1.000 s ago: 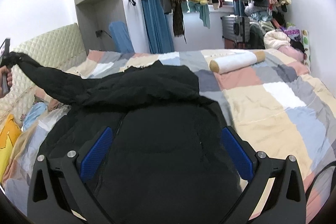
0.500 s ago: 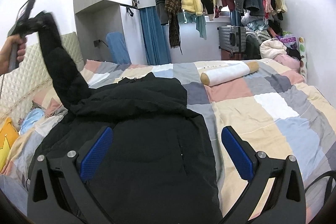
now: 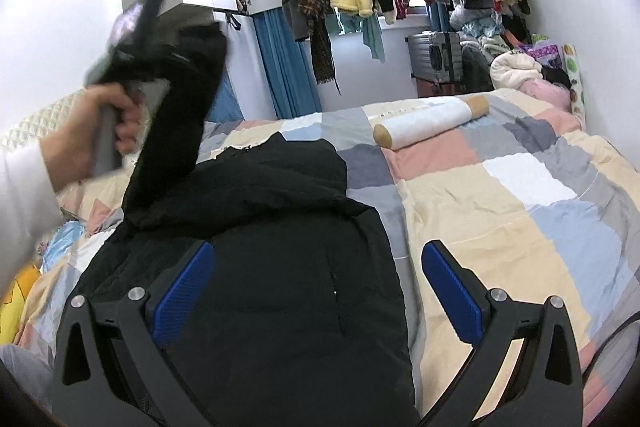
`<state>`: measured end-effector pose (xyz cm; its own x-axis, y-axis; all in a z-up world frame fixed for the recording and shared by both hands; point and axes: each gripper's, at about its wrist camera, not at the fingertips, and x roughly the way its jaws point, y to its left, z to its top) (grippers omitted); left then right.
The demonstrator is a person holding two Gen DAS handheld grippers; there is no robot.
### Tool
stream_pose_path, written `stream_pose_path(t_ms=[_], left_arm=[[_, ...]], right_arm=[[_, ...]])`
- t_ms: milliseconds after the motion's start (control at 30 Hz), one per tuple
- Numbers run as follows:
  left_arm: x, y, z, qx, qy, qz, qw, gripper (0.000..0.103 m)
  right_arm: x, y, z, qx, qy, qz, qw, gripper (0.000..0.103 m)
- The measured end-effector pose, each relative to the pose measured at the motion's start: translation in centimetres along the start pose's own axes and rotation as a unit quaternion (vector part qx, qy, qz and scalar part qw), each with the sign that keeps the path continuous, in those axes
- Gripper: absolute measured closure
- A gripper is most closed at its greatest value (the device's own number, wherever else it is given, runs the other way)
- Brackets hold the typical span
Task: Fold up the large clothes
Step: 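Fold the held sleeve across the jacket body with the left tool, release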
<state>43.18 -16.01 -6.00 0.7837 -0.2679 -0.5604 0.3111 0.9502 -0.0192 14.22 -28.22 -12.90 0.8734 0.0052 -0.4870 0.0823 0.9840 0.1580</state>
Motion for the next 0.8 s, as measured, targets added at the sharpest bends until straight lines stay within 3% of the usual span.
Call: stream_pose_path(t_ms=[133, 300, 533, 800], left_arm=[[5.8, -3.4, -4.4, 0.011, 0.055, -0.02, 0.9982, 0.099], [11.5, -4.6, -8.9, 0.013, 0.115, -0.023, 0.993, 0.098], [13.6, -3.8, -10.5, -0.013, 0.119, -0.038, 0.9921, 0.098], [9.9, -4.1, -9.9, 0.009, 0.055, -0.017, 0.9983, 0.095]], right_arm=[[0.6, -0.1, -0.3, 0.0, 0.009, 0.007, 1.0, 0.0], [1.2, -0.7, -0.7, 0.015, 0.021, 0.03, 0.999, 0.0], [3.4, -0.7, -1.2, 0.021, 0.048, 0.033, 0.998, 0.0], [3.3, -0.6, -1.3, 0.023, 0.049, 0.032, 0.998, 0.0]])
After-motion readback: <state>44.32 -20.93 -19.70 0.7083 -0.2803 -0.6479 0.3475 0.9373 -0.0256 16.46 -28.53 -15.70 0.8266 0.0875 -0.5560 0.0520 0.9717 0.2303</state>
